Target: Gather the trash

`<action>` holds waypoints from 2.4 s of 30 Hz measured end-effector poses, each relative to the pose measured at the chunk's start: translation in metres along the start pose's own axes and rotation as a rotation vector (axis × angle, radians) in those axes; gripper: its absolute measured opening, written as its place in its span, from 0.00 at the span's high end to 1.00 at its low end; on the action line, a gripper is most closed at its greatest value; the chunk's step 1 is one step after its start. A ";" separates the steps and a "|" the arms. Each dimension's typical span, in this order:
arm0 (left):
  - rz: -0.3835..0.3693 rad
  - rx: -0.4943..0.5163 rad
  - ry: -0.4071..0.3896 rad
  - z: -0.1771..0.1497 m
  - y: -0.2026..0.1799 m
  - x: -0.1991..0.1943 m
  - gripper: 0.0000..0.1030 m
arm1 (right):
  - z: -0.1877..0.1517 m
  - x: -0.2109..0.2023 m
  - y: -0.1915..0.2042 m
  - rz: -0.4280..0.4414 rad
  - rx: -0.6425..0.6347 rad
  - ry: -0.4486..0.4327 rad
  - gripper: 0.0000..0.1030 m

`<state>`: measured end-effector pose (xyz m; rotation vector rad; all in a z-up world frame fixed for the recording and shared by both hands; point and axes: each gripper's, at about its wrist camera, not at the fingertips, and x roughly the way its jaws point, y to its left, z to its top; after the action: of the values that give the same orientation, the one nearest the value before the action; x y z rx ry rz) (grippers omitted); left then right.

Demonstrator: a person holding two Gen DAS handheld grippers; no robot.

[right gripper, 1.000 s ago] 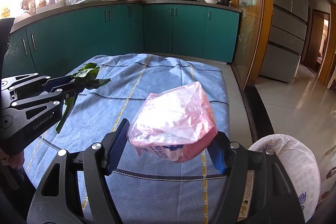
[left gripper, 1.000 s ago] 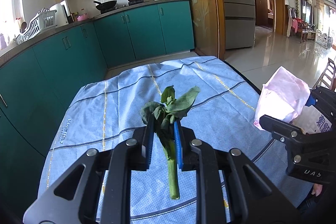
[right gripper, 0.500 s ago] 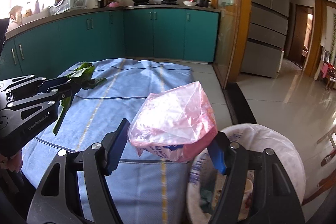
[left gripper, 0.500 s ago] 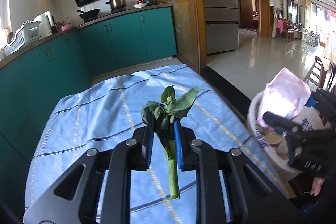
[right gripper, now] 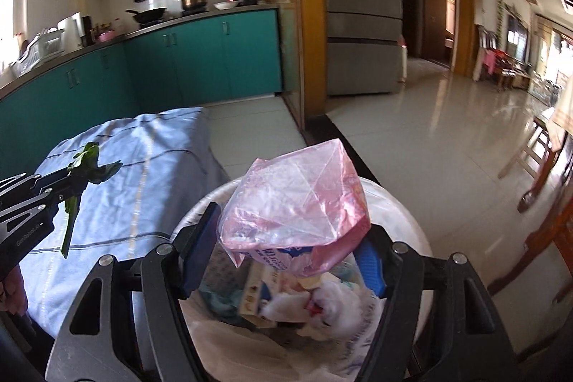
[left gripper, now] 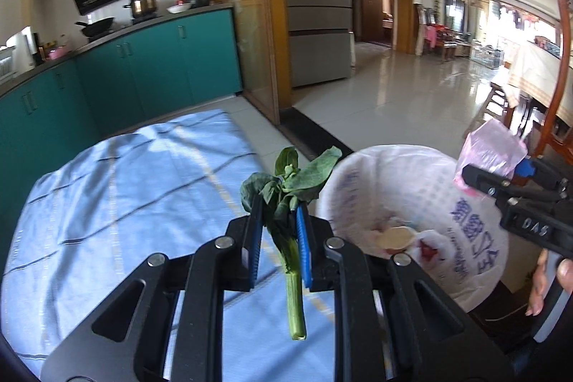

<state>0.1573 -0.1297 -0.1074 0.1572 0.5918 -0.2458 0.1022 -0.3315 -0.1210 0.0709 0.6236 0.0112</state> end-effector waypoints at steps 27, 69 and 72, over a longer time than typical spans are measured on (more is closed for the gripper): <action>-0.178 0.099 0.023 -0.004 -0.088 0.042 0.79 | -0.014 -0.003 -0.069 -0.096 0.277 0.020 0.07; 0.291 -0.047 -0.232 -0.071 0.052 -0.273 0.03 | -0.057 -0.216 0.130 -0.071 -0.089 -0.284 0.03; 0.300 -0.061 -0.239 -0.072 0.057 -0.280 0.03 | -0.058 -0.227 0.135 -0.080 -0.091 -0.302 0.03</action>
<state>-0.0897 -0.0087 -0.0028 0.1528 0.3315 0.0443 -0.1145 -0.2004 -0.0266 -0.0401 0.3232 -0.0475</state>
